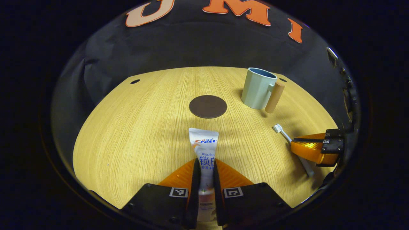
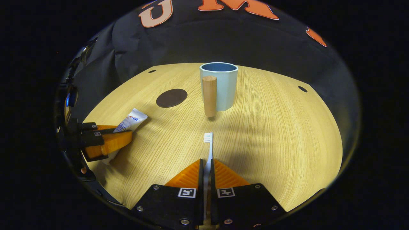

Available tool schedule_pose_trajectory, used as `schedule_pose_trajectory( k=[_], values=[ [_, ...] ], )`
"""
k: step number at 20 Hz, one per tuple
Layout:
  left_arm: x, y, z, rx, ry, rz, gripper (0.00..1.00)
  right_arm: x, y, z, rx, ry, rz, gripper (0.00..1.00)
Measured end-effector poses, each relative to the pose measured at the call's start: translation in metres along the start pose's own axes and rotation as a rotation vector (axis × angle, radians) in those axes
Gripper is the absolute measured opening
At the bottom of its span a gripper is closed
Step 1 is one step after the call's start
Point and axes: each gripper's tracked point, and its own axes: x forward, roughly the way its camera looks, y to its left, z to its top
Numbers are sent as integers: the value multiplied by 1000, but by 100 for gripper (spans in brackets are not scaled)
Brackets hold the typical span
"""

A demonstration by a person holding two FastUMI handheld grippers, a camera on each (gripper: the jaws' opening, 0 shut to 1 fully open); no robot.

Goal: Put the toothbrush and toothpaste on the desktop into the cup, then pick up the cup and place it on the coaster on the desktop.

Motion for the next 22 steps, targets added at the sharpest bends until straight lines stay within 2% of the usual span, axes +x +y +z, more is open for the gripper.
schedule_pose_trajectory(
  k=[1, 2, 12, 19, 22],
  values=[
    [0, -2, -1, -10, 3, -8, 21, 1, 2, 1, 11, -3, 12, 9],
    [-2, -3, -1, -12, -1, -16, 20, -1, 3, 2, 18, -9, 21, 9],
    [-10, -2, 8, -41, -50, -26, 20, -12, -1, 31, 57, -152, 82, 7],
    [-19, -1, 24, -7, -104, -20, 22, -29, -8, 54, 79, -254, 108, 7],
    [-22, -3, 27, 4, -126, -22, 19, -38, -11, 68, 87, -288, 114, 7]
  ],
)
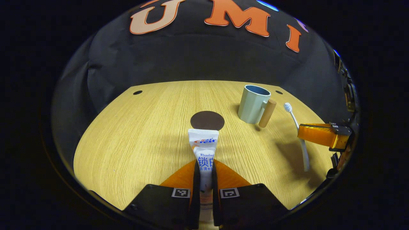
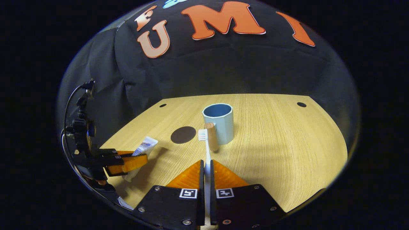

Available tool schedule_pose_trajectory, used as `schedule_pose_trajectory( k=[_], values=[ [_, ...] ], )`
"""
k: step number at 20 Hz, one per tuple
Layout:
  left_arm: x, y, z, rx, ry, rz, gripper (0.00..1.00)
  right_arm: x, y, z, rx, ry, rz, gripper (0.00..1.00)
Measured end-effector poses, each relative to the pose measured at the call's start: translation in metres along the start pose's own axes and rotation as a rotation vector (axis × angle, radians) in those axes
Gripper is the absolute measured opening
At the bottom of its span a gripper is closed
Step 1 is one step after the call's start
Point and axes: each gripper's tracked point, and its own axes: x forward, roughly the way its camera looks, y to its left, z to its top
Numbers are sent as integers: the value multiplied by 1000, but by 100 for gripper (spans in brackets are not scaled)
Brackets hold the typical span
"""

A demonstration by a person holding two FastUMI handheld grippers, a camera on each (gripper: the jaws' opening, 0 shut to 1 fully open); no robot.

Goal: Put the toothbrush and toothpaste on the desktop into the cup, then pick up the cup and place it on the coaster on the desktop.

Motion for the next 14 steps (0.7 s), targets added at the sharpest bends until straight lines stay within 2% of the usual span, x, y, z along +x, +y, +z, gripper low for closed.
schedule_pose_trajectory(
  k=[2, 14],
  values=[
    [-5, -2, 7, -2, -15, -8, 22, -3, 0, 9, 10, -24, 7, 7],
    [-6, 1, 16, 23, -61, 23, 19, -8, -6, 80, 3, -169, 18, 7]
  ],
)
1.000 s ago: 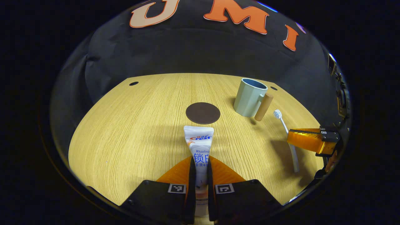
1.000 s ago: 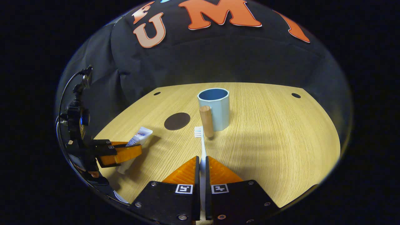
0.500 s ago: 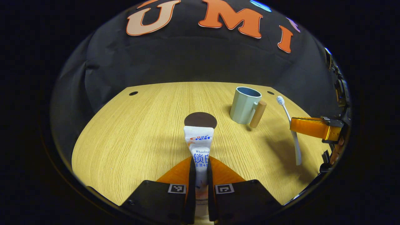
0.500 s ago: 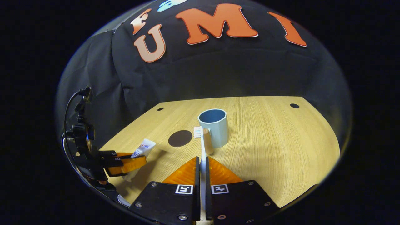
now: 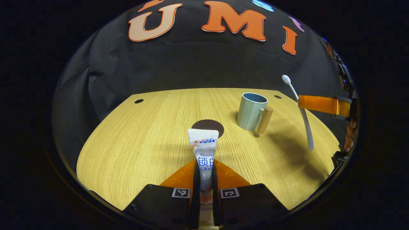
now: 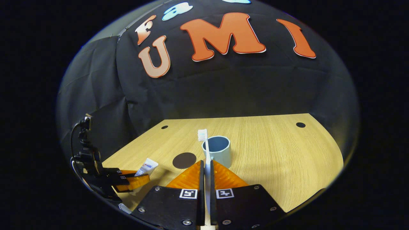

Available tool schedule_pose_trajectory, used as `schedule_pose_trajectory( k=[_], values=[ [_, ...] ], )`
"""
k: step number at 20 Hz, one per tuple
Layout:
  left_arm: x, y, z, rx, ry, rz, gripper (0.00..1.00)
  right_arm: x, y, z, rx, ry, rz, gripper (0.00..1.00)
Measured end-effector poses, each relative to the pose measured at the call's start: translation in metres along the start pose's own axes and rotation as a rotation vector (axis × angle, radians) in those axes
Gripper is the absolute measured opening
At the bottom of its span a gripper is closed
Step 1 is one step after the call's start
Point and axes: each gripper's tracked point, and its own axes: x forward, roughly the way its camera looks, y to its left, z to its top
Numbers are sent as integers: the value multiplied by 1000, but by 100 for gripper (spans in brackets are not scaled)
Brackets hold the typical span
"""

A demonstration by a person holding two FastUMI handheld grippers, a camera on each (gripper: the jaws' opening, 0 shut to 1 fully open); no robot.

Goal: Put the toothbrush and toothpaste on the desktop into the cup, then pick up the cup and place it on the coaster on the desktop.

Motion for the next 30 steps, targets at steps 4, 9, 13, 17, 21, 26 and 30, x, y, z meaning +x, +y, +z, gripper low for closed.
schedule_pose_trajectory(
  k=[4, 9, 13, 17, 21, 26, 30],
  values=[
    [0, 0, 0, -17, -2, 14, 20, 7, -5, 25, 14, -54, -1, 7],
    [-2, 0, 1, -26, -8, 10, 20, 20, -5, 49, 54, -111, 28, 7],
    [-5, 1, 2, -22, -19, -9, 20, 33, -7, 56, 93, -136, 51, 7],
    [-6, 0, 3, -24, -23, -10, 20, 42, -11, 64, 131, -164, 58, 7],
    [-10, 1, 6, -30, -33, -27, 18, 54, -16, 74, 153, -200, 60, 7],
    [-11, 1, 7, -29, -34, -21, 20, 83, -19, 83, 153, -211, 57, 7],
    [-13, 0, 8, -25, -42, -13, 20, 95, -17, 95, 144, -226, 56, 7]
  ],
)
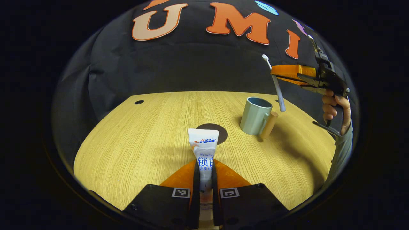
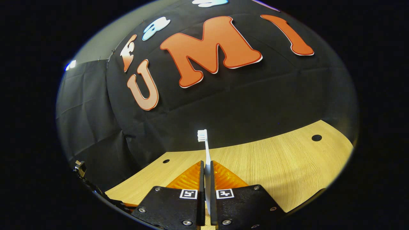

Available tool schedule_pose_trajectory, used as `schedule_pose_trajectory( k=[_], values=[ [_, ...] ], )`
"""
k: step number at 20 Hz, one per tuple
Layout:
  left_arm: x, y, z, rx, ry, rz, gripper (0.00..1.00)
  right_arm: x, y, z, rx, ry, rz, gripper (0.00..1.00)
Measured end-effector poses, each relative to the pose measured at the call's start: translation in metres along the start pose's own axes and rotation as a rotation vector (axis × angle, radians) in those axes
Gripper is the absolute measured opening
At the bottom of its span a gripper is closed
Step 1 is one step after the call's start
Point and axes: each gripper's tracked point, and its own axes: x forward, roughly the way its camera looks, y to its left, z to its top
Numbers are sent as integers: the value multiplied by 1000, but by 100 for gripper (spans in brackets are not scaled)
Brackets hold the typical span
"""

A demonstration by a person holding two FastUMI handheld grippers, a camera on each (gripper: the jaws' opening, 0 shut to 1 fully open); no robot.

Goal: Put the toothbrush and toothpaste on the desktop into the cup, then pick up the cup and place it on the coaster on the desktop.

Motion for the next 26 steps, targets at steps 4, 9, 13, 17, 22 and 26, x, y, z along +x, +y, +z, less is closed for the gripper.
schedule_pose_trajectory(
  k=[4, 9, 13, 17, 22, 26],
  values=[
    [-1, 1, 1, -10, -9, 6, 20, 15, 3, 9, -4, -28, -5, 7],
    [-2, 1, 1, -20, -10, 18, 21, 29, -5, 12, -21, -68, -41, 7],
    [-4, 0, 3, -19, -25, 23, 20, 38, -15, -4, -8, -54, -63, 7],
    [-5, 0, 5, -31, -26, 23, 20, 46, -20, -19, -12, -44, -72, 7],
    [-22, 2, 22, -41, -44, 36, 21, 47, -22, -32, -30, -55, -91, 7],
    [-26, -5, 32, -54, -51, 38, 19, 47, -18, -41, -103, -75, -99, 7]
  ],
)
